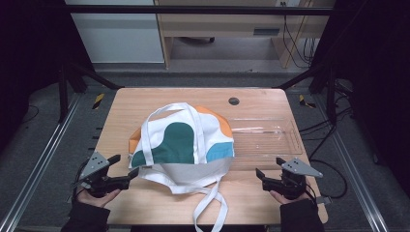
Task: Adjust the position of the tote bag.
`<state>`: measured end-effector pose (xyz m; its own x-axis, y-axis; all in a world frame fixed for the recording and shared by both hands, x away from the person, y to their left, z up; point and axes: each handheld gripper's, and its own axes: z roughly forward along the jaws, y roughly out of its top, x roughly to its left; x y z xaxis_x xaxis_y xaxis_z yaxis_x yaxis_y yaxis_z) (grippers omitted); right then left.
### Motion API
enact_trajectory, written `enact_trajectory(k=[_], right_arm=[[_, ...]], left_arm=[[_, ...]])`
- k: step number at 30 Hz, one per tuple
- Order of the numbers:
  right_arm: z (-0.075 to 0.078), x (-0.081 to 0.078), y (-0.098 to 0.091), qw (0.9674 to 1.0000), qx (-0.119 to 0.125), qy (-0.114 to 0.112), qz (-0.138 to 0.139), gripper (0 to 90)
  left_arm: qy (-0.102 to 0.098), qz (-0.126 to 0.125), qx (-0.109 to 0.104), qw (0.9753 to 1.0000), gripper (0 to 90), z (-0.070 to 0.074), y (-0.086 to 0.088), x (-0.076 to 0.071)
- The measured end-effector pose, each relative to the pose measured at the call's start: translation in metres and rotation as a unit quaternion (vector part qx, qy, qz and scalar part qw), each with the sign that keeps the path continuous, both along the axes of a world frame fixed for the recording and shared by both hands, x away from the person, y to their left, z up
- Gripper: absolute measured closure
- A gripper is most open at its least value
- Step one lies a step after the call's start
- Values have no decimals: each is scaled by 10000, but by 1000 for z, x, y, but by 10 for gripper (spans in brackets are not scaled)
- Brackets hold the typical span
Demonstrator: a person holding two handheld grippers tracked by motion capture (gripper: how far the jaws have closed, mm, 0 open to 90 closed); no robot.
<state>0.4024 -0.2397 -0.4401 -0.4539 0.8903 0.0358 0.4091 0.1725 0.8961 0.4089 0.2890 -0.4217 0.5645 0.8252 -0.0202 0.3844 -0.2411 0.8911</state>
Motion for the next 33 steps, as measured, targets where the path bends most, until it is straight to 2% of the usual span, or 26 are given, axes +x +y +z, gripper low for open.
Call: enact_trajectory(k=[5, 14, 16, 21, 22, 33], right_arm=[[2, 0, 6, 10000, -4, -7, 98, 172], [10, -3, 25, 9991, 115, -197, 363, 280], [12, -4, 32, 9984, 148, -180, 510, 327], [15, -5, 40, 9975, 214, -151, 660, 398], [15, -5, 44, 9971, 243, -117, 713, 436], [16, -5, 68, 9938, 144, 4, 1103, 602]], left_arm=[[-38, 21, -25, 10000, 174, 0, -5, 0], [-91, 3, 85, 9999, 251, -3, -11, 1], [-100, 6, 130, 9999, 274, -4, -12, 1], [-84, -12, 155, 9998, 332, -6, -14, 2], [-82, -29, 172, 9998, 339, -7, -14, 2], [77, 1, 318, 9995, 406, -15, -13, 3]])
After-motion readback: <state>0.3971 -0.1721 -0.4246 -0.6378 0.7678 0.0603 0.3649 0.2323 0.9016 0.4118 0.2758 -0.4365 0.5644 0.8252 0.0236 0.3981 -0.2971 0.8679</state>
